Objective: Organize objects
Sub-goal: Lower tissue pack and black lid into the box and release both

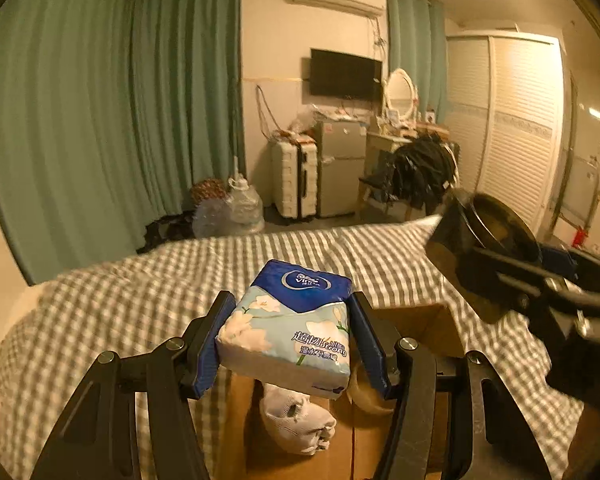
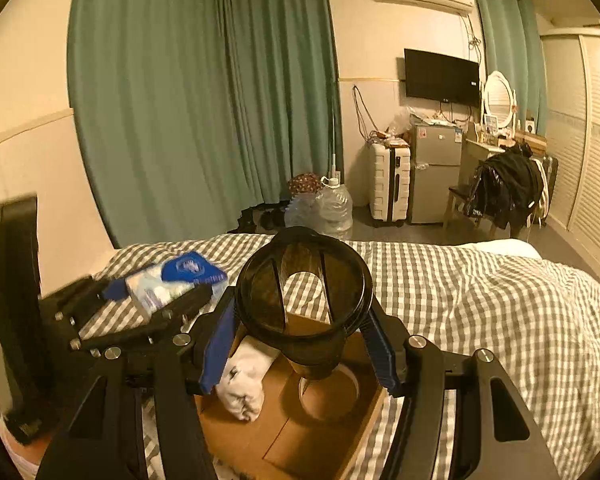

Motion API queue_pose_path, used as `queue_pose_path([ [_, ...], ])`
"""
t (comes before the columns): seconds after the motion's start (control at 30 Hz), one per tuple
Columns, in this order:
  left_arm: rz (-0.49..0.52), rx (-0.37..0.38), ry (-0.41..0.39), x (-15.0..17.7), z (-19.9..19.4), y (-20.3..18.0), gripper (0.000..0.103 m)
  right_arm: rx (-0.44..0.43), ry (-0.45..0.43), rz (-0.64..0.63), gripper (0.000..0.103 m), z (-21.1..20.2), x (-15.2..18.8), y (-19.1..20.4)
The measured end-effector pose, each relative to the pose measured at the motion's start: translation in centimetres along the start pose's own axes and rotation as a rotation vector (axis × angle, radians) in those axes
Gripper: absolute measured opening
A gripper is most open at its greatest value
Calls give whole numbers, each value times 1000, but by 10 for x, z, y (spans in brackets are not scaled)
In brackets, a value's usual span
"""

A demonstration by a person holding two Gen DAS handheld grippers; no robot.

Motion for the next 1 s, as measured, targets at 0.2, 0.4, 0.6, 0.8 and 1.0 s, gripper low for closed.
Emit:
queue_pose_path([
  [0.2,72,40,94,46,35,-15,60,-6,97,32,58,54,41,-16],
  [0.4,97,61,141,66,44,-27,60,21,188,75,58,80,77,-36],
  [0.6,99,80,182,79,47,-31,60,27,213,64,58,85,90,-37],
  [0.8,120,78,207,87,54,-35,60,35,229,64,59,91,96,-39],
  [1.0,129,93,214,87,51,-36,66,42,201,72,73,86,92,-39],
])
Point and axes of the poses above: each gripper's, at about its wrist camera, not at the fingertips, and z roughly the way its jaws point, y to its left, x to its underside, the point moved 9 cm from there along z, roughly the way its jaws point, and after that the axes turned 2 degrees about -x, right-handed, at the moved point
